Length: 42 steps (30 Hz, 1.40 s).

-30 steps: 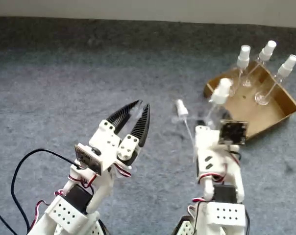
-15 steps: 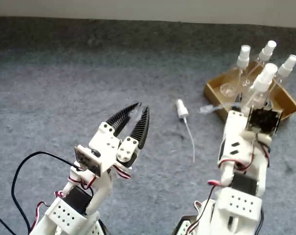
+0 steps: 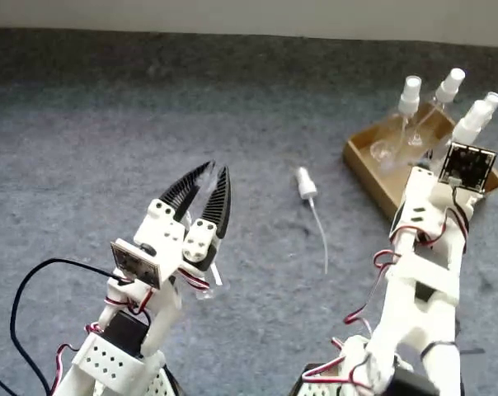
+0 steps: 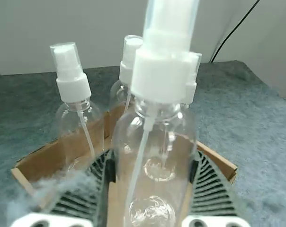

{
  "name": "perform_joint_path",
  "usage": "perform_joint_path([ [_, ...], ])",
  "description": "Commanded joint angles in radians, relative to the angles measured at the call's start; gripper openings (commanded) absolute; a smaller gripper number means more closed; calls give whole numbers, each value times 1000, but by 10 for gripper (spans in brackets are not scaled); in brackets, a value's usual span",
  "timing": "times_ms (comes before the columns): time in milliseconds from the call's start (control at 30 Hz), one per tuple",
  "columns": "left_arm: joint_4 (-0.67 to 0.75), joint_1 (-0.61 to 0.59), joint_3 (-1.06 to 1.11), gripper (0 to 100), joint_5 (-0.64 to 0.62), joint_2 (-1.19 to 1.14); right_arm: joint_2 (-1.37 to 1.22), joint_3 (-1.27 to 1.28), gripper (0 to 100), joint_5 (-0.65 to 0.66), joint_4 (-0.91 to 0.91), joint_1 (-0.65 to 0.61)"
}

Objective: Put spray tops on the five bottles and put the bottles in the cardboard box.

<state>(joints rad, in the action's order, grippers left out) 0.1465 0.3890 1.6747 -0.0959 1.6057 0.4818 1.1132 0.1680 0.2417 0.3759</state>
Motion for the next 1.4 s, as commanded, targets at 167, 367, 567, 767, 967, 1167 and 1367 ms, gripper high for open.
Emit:
perform_joint_path([
  [167,5,-10,5,34,-2,8,-236,-81,105,8,265,4],
  [367,2,-10,5,34,0,7,-364,-82,105,8,421,-22],
  [567,0,-10,5,34,2,7,-463,-145,105,-25,475,-38],
  [767,-2,-10,5,34,2,7,-555,-237,105,-126,472,-35],
  [967,-2,-10,5,34,2,7,-653,-275,105,-130,476,-48],
  [1167,-2,-10,5,34,2,7,-700,-280,106,-124,476,-59],
  [1367,-2,-10,5,35,2,7,-696,-275,192,-124,475,-61],
])
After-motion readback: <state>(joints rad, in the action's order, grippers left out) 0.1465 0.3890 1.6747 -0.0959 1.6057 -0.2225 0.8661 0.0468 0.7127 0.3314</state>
